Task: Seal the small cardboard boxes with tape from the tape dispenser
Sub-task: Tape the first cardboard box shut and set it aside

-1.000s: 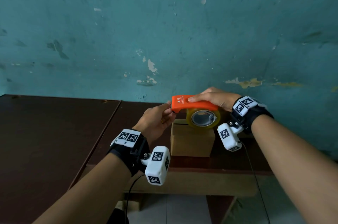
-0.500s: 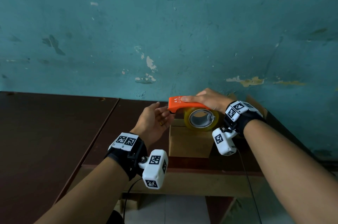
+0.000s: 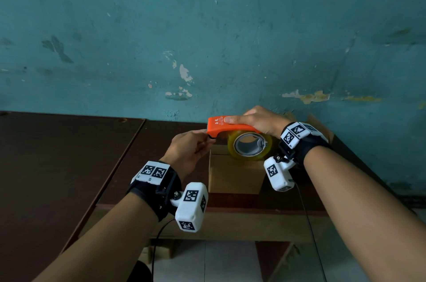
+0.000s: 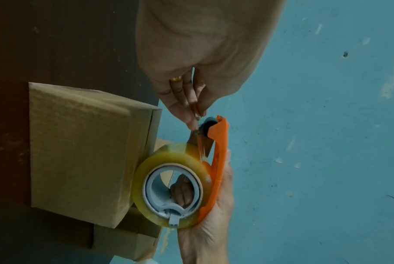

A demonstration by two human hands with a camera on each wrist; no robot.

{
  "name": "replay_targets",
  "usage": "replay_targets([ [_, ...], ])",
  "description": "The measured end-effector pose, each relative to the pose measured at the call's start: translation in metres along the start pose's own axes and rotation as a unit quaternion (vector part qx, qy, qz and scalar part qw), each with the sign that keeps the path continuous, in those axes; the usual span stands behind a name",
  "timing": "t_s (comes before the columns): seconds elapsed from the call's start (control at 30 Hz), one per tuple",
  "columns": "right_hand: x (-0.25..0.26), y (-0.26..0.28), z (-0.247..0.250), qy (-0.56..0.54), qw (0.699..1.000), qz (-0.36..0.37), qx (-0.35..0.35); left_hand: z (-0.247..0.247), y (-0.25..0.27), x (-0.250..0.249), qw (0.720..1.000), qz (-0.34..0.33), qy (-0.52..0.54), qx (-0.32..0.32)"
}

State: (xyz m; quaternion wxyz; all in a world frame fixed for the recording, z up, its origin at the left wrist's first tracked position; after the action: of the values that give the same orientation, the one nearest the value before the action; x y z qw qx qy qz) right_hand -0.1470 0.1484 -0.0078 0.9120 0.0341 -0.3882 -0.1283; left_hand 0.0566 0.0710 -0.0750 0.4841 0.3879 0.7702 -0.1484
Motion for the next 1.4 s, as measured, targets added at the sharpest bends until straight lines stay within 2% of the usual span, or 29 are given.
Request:
replay_targets([
  [0.43,0.021,-0.002,0.007,0.046,0.999,-0.008,0.007,0.006,0.002,-0.006,0.999,0.011,0.026,-0.017],
  [0.67,0.017,0.006,0.015,0.061,0.998,-0.012,0.005,0.005,0.003,-0.005,0.999,0.015,0.026,-0.016],
  [0.97,0.005,0.024,0.029,0.066,0.997,-0.027,-0.008,0.024,0.008,-0.003,0.998,0.028,0.018,-0.049],
  [1.4,-0.001,0.014,0.013,0.082,0.996,-0.045,0.001,0.051,0.001,0.039,0.995,0.056,0.024,-0.077],
])
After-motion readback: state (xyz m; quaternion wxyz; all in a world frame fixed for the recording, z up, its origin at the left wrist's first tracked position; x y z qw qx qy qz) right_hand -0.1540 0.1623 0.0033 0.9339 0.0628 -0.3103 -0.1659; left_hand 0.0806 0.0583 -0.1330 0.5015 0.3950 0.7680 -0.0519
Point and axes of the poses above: each hand's wrist, its own y-axis away from the middle knuckle, its own z-axis out of the back of the hand, x = y × z, the point moved 4 cm from there along -y, towards the middle knuckle, and after that the axes turned 9 degrees about x, right-handed, at the moved point
